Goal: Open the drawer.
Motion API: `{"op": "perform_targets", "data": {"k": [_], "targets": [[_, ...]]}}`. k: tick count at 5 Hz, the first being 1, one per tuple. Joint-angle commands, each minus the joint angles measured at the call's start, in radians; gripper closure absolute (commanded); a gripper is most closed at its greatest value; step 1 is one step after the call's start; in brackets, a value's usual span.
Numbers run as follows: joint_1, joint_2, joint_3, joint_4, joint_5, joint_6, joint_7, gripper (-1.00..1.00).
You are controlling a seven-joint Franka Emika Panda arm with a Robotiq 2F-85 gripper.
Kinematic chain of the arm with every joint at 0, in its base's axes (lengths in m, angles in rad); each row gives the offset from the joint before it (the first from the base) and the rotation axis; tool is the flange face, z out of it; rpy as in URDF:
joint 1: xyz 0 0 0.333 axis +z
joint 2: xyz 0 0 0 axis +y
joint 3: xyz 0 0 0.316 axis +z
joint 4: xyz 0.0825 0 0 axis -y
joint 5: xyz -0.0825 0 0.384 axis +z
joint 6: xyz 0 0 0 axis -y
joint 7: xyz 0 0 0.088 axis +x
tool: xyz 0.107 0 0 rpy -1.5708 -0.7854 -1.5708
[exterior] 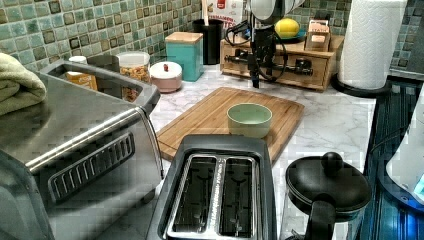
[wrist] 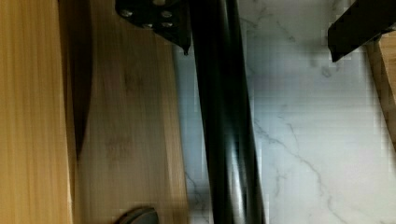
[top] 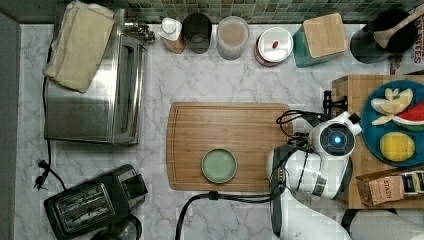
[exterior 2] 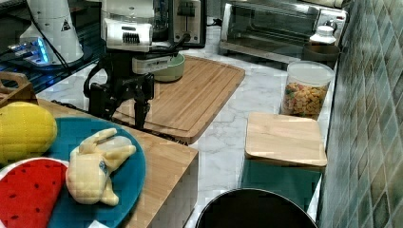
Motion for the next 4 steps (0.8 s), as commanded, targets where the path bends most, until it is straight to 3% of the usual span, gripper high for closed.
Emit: {"op": "perform_targets", "data": {"k": [1, 2, 4], "targets": [[0.089, -0.068, 0.191, -0.053, 0.223, -0.166, 0.037, -1.00], [0.171, -0.085, 0.231, -0.083, 0.272, -0.141, 0.131, -1.00], [0.266, -0.129, 0.315, -0.126, 0.300, -0.133, 0.309, -1.00]]}}
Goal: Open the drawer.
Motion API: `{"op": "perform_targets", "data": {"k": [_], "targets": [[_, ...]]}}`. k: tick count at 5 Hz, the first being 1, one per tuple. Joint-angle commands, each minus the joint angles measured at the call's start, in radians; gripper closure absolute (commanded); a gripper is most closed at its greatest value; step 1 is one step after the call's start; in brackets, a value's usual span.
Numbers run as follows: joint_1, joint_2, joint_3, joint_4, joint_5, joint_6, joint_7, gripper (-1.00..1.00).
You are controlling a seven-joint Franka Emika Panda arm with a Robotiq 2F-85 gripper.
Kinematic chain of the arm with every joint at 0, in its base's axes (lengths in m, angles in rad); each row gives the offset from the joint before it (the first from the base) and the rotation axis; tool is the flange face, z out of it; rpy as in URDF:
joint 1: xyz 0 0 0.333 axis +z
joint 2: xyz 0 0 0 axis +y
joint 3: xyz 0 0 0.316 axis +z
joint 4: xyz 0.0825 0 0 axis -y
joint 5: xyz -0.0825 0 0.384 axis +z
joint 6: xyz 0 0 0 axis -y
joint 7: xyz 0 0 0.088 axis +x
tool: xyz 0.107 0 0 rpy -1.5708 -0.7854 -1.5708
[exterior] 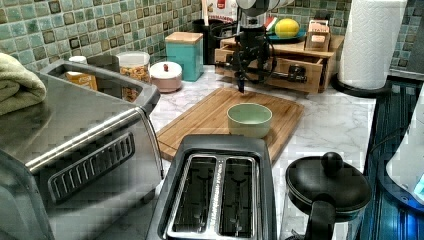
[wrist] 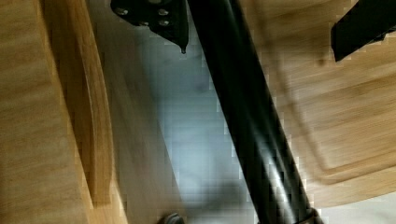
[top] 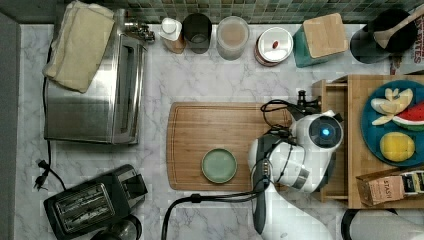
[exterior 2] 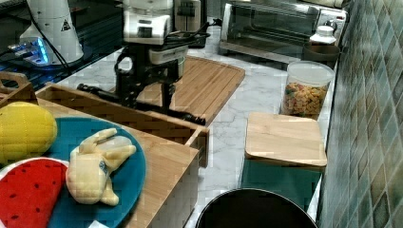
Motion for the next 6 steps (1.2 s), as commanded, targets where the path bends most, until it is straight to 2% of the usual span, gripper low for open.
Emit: {"op": "perform_targets", "data": {"k": [1, 2, 6], "targets": [[0.250, -0.143, 0.240, -0.123, 0.078, -0.084, 0.213, -1.00], [0.241, -0.191, 0.257, -0.160, 0.080, -0.071, 0.181, -1.00], [0.249, -0.191, 0.249, -0.160, 0.082, -0.071, 0.180, -1.00]]}}
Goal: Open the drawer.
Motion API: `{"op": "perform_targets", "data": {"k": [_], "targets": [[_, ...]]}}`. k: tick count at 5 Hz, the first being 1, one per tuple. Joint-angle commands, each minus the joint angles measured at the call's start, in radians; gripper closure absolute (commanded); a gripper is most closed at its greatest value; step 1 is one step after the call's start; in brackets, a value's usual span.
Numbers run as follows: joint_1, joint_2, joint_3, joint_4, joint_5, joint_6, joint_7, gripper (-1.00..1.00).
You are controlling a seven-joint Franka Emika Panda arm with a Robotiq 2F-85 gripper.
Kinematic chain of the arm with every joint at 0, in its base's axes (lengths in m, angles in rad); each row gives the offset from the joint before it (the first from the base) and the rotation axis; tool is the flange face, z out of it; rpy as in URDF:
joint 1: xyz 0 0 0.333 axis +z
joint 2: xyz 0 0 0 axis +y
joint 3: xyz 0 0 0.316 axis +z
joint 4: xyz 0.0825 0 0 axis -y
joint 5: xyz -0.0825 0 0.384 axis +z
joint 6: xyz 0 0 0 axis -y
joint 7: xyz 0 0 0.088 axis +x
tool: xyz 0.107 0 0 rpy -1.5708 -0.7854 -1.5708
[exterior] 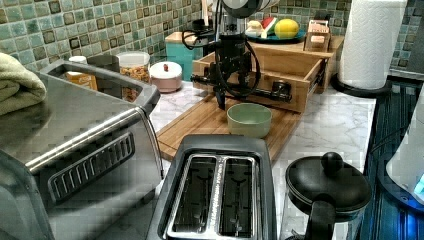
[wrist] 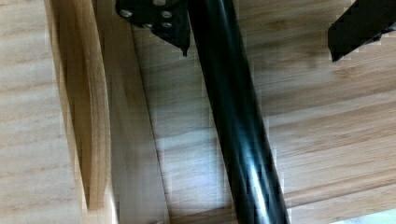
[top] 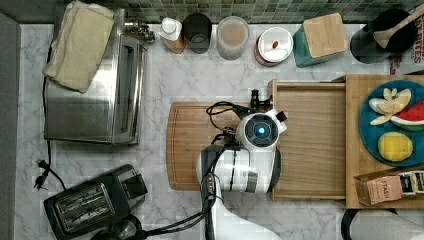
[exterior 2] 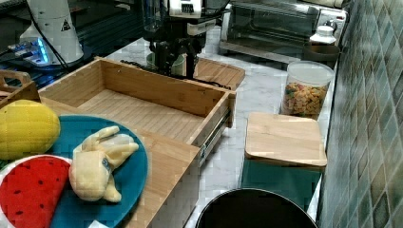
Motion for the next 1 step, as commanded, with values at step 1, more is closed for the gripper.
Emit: {"op": "perform_targets", "data": {"k": [1], "targets": [[0.124, -0.083, 0.130, -0.049, 0.050, -0.043, 0.039, -1.00]]}}
